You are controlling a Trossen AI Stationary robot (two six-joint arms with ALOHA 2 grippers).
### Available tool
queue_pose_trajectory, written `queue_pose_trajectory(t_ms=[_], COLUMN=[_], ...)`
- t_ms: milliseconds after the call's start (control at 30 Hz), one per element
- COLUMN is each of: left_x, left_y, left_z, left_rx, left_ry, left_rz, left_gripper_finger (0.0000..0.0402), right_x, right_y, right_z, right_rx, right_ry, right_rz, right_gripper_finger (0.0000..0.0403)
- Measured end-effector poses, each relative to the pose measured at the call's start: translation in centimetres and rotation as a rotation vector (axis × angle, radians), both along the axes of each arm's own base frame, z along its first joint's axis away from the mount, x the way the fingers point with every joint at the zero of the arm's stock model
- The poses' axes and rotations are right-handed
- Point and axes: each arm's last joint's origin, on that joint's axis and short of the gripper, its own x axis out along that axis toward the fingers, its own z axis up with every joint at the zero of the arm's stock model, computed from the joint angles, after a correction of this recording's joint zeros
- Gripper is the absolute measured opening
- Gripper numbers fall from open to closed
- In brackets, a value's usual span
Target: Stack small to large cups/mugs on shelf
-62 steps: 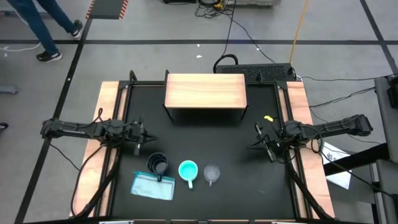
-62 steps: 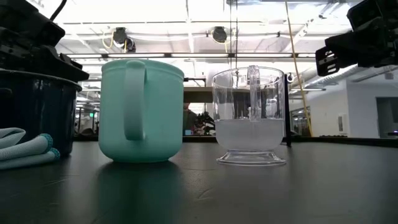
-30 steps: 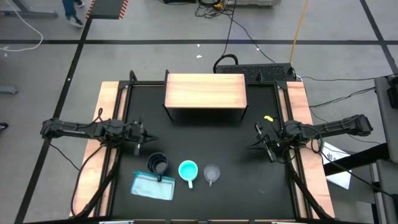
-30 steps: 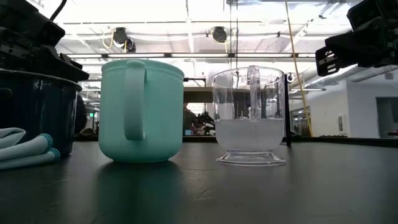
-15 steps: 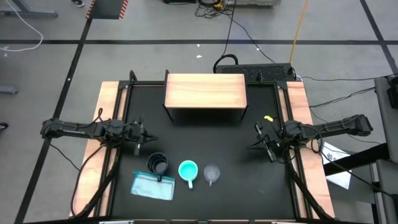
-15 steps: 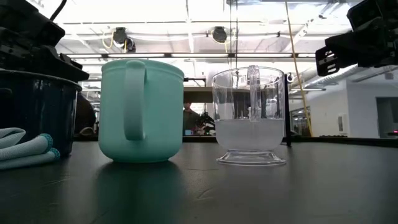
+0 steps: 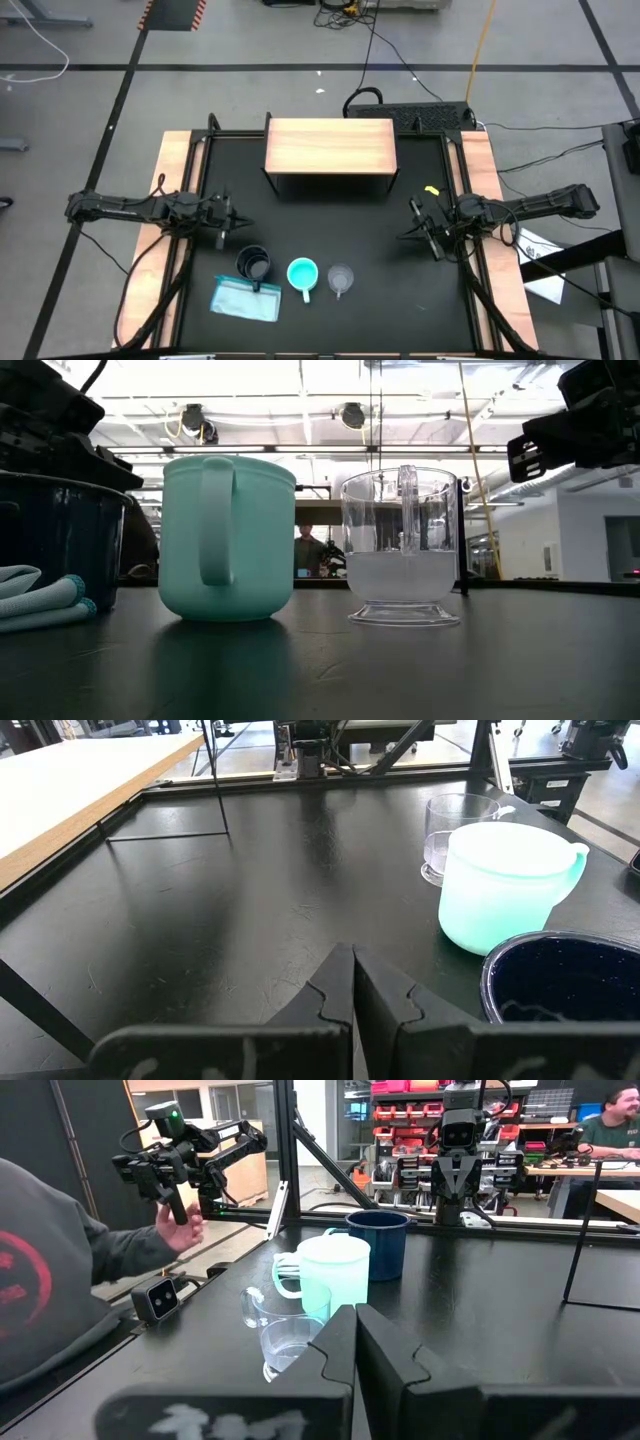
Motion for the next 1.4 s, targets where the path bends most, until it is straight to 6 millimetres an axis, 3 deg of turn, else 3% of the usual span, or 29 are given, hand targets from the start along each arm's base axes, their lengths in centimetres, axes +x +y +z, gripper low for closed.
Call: queue_pose_trajectory(t_ms=[533, 833, 1133, 1400], left_x=[0.0, 0.2, 0.2, 0.2], left_y=[0.0, 0.0, 0.0, -0.6], left_z=[0.2, 1.1, 1.3, 1.7], left_rx=[-0.002, -0.175, -0.191, -0.222], left_ry=[-0.021, -0.105, -0.120, -0.141], left_rz=[0.001, 0.033, 0.031, -0.153], left_gripper_finger=[0.0006, 0.0005, 0.0005, 0.0005], right_x=[0.0, 0.0, 0.0, 0.0], right_y=[0.0, 0.0, 0.0, 0.0], right_z=[0.0, 0.0, 0.1, 0.1], right_rx=[0.000, 0.000, 0.001, 0.001], right_ry=[0.000, -0.005, -0.012, -0.012], right_rz=[0.000, 0.000, 0.000, 0.000], right_gripper_finger=[0.0000, 0.0000, 0.0000, 0.0000])
